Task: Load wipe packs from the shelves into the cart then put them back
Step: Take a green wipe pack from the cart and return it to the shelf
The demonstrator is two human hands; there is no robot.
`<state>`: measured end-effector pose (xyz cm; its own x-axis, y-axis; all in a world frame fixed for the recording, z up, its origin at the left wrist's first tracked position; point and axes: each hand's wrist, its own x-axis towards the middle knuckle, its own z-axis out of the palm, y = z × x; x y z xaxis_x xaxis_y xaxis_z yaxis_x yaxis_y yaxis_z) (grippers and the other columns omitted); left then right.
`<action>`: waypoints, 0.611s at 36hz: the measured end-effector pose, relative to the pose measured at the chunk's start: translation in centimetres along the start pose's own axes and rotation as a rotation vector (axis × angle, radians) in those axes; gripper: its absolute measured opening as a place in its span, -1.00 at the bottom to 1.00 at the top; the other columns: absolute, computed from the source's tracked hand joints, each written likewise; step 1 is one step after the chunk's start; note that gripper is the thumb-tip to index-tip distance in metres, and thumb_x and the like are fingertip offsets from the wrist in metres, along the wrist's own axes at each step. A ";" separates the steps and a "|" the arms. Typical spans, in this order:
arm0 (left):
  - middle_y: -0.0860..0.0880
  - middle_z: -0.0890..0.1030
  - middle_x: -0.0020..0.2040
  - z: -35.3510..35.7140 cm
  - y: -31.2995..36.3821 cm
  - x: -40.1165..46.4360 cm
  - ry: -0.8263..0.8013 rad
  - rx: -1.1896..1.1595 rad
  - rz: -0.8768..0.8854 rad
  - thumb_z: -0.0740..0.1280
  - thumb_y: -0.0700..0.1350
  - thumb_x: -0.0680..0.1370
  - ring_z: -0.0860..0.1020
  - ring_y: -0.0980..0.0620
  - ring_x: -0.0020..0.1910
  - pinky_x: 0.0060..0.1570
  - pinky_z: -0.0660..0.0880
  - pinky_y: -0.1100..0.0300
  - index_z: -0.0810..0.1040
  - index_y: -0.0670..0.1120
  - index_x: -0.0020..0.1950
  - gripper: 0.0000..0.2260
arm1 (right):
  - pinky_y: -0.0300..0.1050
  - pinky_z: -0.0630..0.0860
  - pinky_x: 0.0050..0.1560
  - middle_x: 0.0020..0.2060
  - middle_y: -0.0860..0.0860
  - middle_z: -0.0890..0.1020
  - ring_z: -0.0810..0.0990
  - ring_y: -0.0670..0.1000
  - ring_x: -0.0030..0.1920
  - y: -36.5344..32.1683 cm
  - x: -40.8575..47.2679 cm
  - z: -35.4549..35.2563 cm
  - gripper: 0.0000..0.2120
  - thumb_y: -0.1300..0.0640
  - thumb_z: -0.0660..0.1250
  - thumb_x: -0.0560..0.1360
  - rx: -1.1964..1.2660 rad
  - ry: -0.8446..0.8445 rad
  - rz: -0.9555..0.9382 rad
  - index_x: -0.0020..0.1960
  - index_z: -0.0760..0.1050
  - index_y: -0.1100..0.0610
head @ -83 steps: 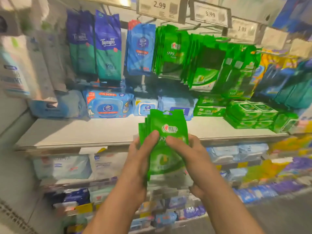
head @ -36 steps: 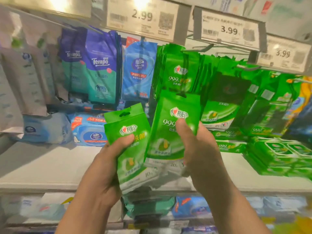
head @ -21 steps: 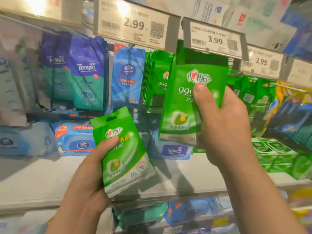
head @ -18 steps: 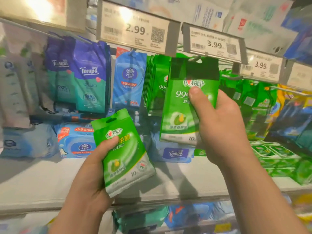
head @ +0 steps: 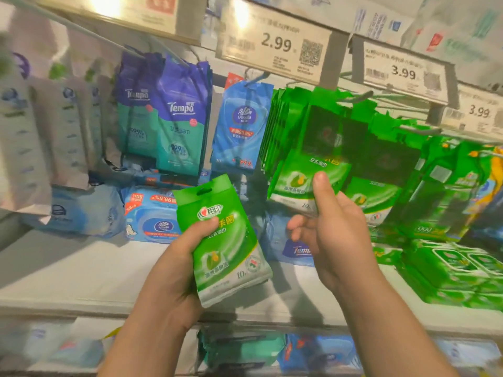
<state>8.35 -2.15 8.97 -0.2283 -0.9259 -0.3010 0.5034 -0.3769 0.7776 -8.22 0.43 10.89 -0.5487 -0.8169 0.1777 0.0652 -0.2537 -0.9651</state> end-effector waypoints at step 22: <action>-0.14 0.65 -0.47 -2.0 -1.8 1.6 -0.160 -0.117 -0.019 0.23 -0.23 0.64 0.61 0.02 -0.57 -0.64 0.46 0.28 0.55 -0.24 -0.10 -0.83 | -0.19 0.36 -0.40 -0.37 -0.01 0.50 0.45 -0.01 -0.43 2.6 1.3 2.6 -0.62 -0.21 0.36 0.54 0.067 -0.038 0.378 0.05 0.47 0.12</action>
<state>8.75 -3.02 5.96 -0.3631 -0.9063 -0.2161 0.5894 -0.4031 0.7001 -6.59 -2.61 9.06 -0.4441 -0.8776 -0.1802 0.3120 0.0370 -0.9494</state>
